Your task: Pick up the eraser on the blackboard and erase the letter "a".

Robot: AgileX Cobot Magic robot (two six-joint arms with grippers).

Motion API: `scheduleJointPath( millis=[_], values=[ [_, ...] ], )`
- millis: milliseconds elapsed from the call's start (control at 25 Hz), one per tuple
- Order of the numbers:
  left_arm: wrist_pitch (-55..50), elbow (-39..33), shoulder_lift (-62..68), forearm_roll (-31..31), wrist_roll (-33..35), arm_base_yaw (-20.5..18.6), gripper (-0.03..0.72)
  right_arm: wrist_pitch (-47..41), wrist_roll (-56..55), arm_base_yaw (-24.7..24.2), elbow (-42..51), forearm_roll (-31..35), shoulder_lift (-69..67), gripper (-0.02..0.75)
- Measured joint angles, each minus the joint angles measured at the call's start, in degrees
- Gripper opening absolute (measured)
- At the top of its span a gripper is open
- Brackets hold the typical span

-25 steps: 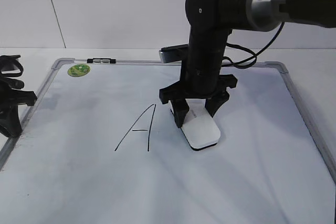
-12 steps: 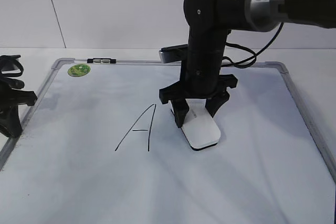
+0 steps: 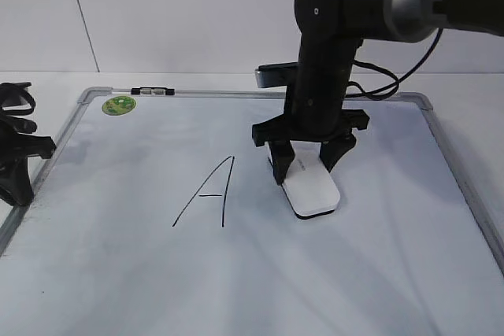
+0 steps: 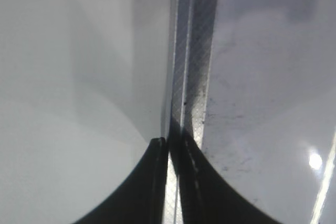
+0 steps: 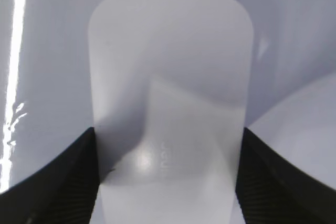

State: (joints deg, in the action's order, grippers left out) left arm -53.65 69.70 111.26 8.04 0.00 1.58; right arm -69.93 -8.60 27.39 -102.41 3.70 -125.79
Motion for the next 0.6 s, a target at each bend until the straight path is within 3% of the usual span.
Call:
scheduleJointPath(
  millis=[600],
  values=[
    [0.00,0.00,0.08,0.00,0.00,0.00,0.045,0.00,-0.10,-4.46,0.47,0.62,2.64,0.558]
  ],
)
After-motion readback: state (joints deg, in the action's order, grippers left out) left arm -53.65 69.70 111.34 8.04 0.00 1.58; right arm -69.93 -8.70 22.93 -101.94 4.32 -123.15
